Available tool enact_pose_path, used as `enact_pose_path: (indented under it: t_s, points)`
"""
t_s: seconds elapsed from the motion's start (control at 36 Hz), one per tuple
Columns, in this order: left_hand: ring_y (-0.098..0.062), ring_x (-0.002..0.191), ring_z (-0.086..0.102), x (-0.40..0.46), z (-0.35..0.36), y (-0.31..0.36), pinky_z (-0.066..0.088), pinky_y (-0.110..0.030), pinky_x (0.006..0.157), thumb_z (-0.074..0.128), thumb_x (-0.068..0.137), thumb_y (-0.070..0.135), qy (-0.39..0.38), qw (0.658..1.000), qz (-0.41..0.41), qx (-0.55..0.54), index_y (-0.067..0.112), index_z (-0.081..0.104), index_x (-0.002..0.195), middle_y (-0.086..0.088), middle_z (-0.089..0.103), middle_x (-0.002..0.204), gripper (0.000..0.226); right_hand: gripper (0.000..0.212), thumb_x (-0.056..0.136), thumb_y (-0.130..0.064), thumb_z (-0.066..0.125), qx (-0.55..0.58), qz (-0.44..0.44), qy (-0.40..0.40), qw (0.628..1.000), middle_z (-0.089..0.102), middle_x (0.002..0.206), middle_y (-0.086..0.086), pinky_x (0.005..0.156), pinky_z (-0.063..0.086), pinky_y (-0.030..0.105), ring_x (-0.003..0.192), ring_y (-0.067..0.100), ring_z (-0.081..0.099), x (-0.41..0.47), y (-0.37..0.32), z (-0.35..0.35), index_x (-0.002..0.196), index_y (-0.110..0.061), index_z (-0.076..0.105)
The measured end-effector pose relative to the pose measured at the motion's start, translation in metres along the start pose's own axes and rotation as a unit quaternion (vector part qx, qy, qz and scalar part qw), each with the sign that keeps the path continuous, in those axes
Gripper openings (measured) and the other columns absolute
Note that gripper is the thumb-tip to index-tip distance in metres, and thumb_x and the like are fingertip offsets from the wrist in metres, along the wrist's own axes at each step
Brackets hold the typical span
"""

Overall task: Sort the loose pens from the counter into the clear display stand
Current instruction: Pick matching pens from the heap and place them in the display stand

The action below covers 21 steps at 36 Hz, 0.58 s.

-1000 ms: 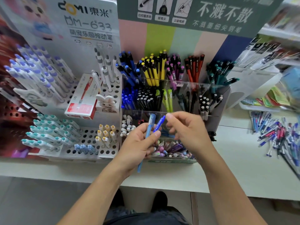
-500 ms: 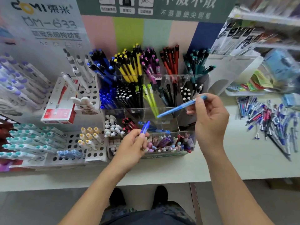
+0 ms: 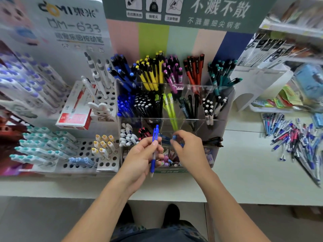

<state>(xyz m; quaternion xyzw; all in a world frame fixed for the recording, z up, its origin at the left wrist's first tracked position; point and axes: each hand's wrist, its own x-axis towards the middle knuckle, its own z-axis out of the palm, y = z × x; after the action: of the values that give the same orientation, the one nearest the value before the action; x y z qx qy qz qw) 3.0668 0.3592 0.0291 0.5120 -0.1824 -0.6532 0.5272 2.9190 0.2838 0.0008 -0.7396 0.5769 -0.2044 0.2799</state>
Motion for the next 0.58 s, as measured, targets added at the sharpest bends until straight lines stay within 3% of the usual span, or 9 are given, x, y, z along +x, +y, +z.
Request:
enact_pose_path:
  t_s: [0.11,0.19,0.25,0.33,0.42,0.53,0.58]
  points:
    - [-0.016,0.072,0.069,-0.003,-0.004,0.003,0.058,-0.027,0.063,0.050,0.104,0.012,0.009,0.999,0.030,0.016,0.007,0.062,0.117,-0.007,0.069,0.087,0.018,0.031,0.085,-0.009,0.078,0.070,-0.001,-0.031,0.997,0.068,0.107,0.001,0.073,0.046,0.004,0.081,0.004,0.062,0.006,-0.015,0.008,0.116,-0.012,0.073]
    - [-0.017,0.075,0.071,-0.004,-0.007,0.006,0.058,-0.025,0.062,0.051,0.104,0.013,0.020,0.999,0.043,0.019,0.007,0.061,0.117,-0.008,0.073,0.091,0.018,0.037,0.085,-0.004,0.077,0.099,0.000,-0.027,0.995,0.067,0.113,0.004,0.072,0.046,0.001,0.081,-0.004,0.062,0.011,-0.020,0.009,0.122,-0.009,0.071]
    - [-0.019,0.082,0.071,-0.003,-0.010,0.008,0.059,-0.025,0.067,0.052,0.104,0.014,0.021,0.998,0.048,0.028,0.009,0.061,0.118,-0.008,0.075,0.095,0.018,0.032,0.085,-0.007,0.078,0.084,-0.009,-0.014,0.996,0.070,0.105,0.002,0.071,0.043,0.000,0.078,-0.002,0.063,0.015,-0.020,0.007,0.117,-0.010,0.074]
    - [-0.018,0.081,0.071,-0.002,-0.012,0.010,0.059,-0.027,0.069,0.053,0.103,0.014,0.024,0.997,0.057,0.036,0.006,0.056,0.118,-0.008,0.076,0.096,0.018,0.025,0.087,-0.012,0.078,0.033,-0.049,-0.022,0.998,0.070,0.089,-0.001,0.074,0.046,0.013,0.076,0.010,0.062,0.018,-0.021,0.001,0.112,-0.009,0.077]
    - [-0.016,0.077,0.069,-0.002,-0.013,0.010,0.057,-0.027,0.065,0.056,0.101,0.014,0.033,0.997,0.068,0.034,0.004,0.056,0.116,-0.008,0.076,0.094,0.018,0.020,0.091,-0.017,0.073,-0.050,-0.075,-0.037,0.995,0.071,0.091,0.006,0.078,0.050,0.032,0.084,0.023,0.063,0.020,-0.024,-0.002,0.110,-0.011,0.075]
    - [-0.014,0.070,0.065,-0.002,-0.014,0.011,0.055,-0.026,0.060,0.062,0.097,0.009,0.054,0.995,0.089,0.006,0.007,0.060,0.112,-0.007,0.073,0.087,0.015,0.026,0.090,-0.017,0.073,-0.142,-0.022,-0.127,0.981,0.070,0.101,0.010,0.083,0.056,0.040,0.096,0.032,0.066,0.021,-0.037,0.001,0.114,-0.015,0.065]
    - [-0.014,0.070,0.066,-0.003,-0.013,0.015,0.055,-0.024,0.060,0.066,0.093,0.008,0.067,0.991,0.111,-0.005,0.009,0.063,0.106,-0.006,0.073,0.086,0.014,0.038,0.086,-0.014,0.076,-0.128,-0.013,-0.126,0.984,0.070,0.097,0.007,0.081,0.057,0.041,0.092,0.029,0.068,0.019,-0.040,-0.003,0.121,-0.018,0.063]
